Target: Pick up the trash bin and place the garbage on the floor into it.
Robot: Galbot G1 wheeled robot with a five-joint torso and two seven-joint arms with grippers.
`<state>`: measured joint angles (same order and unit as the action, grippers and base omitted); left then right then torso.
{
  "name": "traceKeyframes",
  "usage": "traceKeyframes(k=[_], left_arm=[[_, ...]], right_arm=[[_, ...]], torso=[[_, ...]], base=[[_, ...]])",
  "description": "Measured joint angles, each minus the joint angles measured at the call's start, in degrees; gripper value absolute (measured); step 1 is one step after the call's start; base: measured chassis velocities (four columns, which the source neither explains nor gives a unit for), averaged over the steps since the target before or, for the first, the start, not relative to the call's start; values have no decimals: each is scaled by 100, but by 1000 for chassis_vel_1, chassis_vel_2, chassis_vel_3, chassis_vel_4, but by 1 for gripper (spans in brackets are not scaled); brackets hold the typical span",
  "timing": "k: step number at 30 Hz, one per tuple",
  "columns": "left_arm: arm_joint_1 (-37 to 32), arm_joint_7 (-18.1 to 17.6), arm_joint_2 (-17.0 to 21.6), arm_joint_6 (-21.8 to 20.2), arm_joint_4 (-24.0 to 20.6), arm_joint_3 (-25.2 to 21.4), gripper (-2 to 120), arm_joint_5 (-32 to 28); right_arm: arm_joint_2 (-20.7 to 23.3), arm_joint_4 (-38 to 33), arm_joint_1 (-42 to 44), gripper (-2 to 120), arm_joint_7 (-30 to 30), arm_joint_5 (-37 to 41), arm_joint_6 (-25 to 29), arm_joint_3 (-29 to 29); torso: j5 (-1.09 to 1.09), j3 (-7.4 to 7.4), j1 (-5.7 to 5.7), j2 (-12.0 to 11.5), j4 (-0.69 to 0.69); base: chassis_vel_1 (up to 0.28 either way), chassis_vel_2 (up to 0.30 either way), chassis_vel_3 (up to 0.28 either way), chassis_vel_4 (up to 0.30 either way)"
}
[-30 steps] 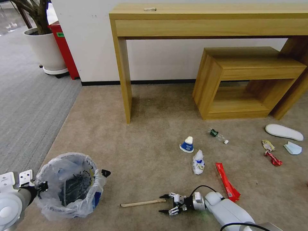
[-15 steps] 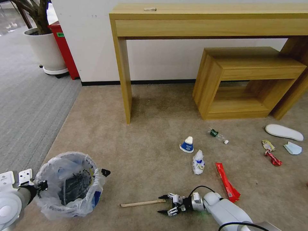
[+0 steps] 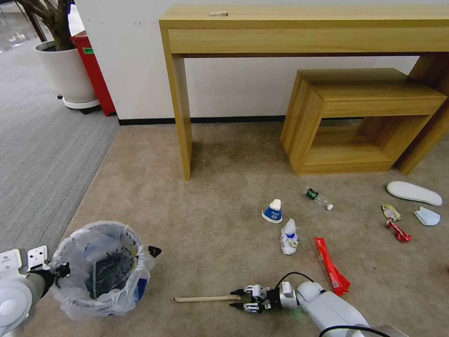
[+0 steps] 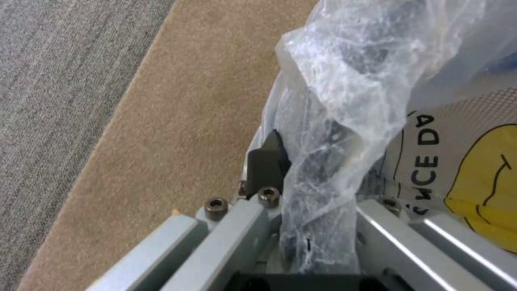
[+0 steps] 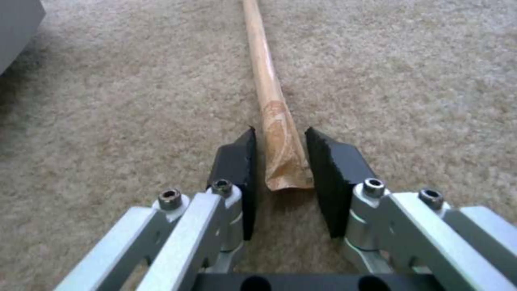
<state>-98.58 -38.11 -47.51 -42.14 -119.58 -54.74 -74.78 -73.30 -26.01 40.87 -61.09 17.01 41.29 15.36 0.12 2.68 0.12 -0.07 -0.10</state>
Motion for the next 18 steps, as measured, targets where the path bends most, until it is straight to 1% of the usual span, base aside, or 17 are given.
traceKeyframes(k=[3, 5, 6, 8, 9, 11, 18], left_arm=[[6, 0, 0, 0, -1, 0, 0, 2], [14, 0, -2, 0, -8, 1, 0, 3], [14, 0, -2, 0, -8, 1, 0, 3], [14, 0, -7, 0, -13, 4, 0, 3], [14, 0, -7, 0, -13, 4, 0, 3], [12, 0, -7, 0, -19, 4, 0, 4], [3, 1, -33, 0, -24, 4, 0, 12]], right_arm=[[5, -9, 1, 24, 0, 0, 1, 1], [18, -18, 4, 14, -1, -1, 2, 3], [18, -18, 4, 14, -1, -1, 2, 3], [33, -23, 14, 6, -7, -1, 6, 2], [33, -23, 14, 6, -7, -1, 6, 2], [38, -22, 27, 0, -11, 0, 10, -2], [38, -26, 30, 0, -38, 2, 20, -9]], torso=[[0, 0, 0, 0, 0], [0, 0, 0, 0, 0], [0, 0, 0, 0, 0], [0, 0, 0, 0, 0], [0, 0, 0, 0, 0], [1, 0, 0, 0, 0], [0, 0, 0, 0, 0]], base=[[0, 0, 0, 0], [0, 0, 0, 0], [0, 0, 0, 0], [0, 0, 0, 0], [0, 0, 0, 0], [0, 0, 0, 0], [0, 0, 0, 0]])
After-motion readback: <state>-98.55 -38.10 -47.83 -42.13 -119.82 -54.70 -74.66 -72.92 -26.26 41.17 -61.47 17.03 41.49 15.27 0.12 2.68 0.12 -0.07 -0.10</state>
